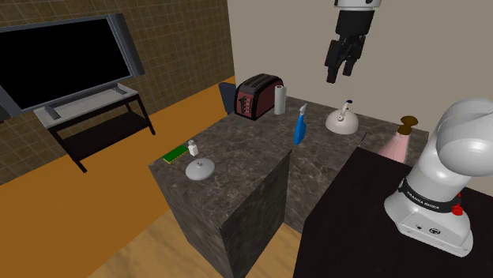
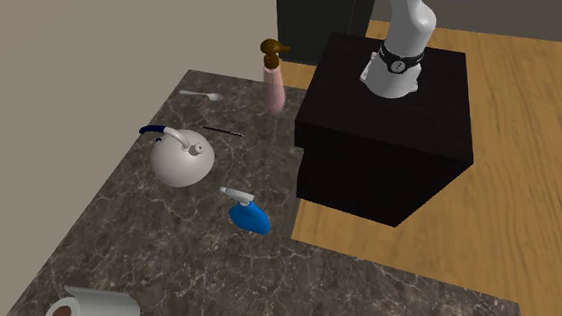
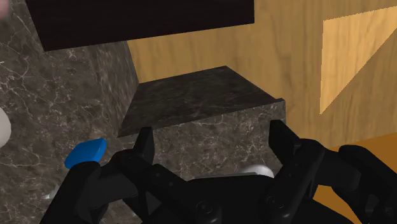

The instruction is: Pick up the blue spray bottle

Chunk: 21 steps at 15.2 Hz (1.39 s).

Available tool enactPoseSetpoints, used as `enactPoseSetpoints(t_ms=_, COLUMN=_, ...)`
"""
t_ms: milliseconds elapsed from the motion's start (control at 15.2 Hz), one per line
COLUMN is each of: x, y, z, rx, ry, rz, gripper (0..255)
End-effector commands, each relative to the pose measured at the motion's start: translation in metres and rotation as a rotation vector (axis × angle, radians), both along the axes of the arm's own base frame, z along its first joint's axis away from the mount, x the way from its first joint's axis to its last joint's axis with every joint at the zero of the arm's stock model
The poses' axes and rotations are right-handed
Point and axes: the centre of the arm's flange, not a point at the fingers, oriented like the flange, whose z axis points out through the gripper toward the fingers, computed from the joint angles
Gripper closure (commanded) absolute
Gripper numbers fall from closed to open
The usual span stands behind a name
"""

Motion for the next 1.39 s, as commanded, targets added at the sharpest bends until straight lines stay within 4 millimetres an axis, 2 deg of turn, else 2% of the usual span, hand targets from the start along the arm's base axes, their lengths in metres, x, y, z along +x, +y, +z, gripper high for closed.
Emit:
enactPoseSetpoints(t_ms=0, x=0.000, y=0.000, z=0.000, rx=0.000, ry=0.000, rz=0.000, gripper=0)
enactPoseSetpoints(t_ms=330, x=0.060, y=-0.024, z=-0.031, rx=0.032, ry=0.044, rz=-0.143, gripper=0)
enactPoseSetpoints(t_ms=726, x=0.125, y=-0.063, z=-0.072, rx=0.071, ry=0.096, rz=-0.315, gripper=0)
enactPoseSetpoints(t_ms=1320, x=0.203, y=-0.136, z=-0.144, rx=0.130, ry=0.175, rz=-0.572, gripper=0)
